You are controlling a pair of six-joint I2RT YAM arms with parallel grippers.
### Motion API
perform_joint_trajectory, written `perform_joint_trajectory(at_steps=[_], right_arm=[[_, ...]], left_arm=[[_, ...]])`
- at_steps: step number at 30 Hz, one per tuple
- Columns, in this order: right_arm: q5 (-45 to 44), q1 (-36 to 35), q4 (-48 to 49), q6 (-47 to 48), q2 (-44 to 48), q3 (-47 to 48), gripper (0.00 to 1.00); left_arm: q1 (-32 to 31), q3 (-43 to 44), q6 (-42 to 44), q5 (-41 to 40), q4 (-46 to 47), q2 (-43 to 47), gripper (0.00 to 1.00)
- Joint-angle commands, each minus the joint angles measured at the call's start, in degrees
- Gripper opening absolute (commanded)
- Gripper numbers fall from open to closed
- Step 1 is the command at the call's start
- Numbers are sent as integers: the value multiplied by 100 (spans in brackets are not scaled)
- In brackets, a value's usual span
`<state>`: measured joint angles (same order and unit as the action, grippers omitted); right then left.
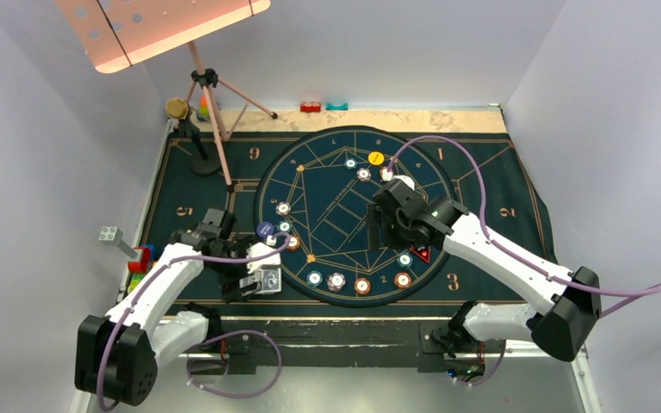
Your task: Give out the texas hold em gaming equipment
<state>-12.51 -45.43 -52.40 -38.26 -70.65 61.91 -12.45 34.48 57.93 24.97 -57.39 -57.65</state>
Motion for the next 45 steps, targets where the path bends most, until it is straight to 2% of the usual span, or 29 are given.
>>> perform_joint_trajectory(at_steps=[1, 8, 24, 36, 43, 44, 45], right_arm=[[-101, -24, 70, 124, 91, 152, 81], [-67, 7, 178, 161, 158, 137, 81], [157, 139, 402, 231, 175, 76, 81], [326, 148, 538, 214, 146, 7, 79], [902, 149, 1114, 222, 116, -126, 79], [1040, 148, 1257, 222, 113, -132, 80], [1181, 159, 1404, 223, 109, -135, 80]], left_arm=[[-358, -79, 81, -385, 370, -176, 100], [-641, -218, -148, -664, 874, -273, 100], [-741, -625, -35, -914, 1507, -685, 97], [-759, -589, 121, -943, 1364, -865, 50], [-759, 339, -352, -487, 195, -513, 5], [-759, 523, -456, -416, 27, -458, 0], [-759, 740, -519, -328, -181, -415, 0]])
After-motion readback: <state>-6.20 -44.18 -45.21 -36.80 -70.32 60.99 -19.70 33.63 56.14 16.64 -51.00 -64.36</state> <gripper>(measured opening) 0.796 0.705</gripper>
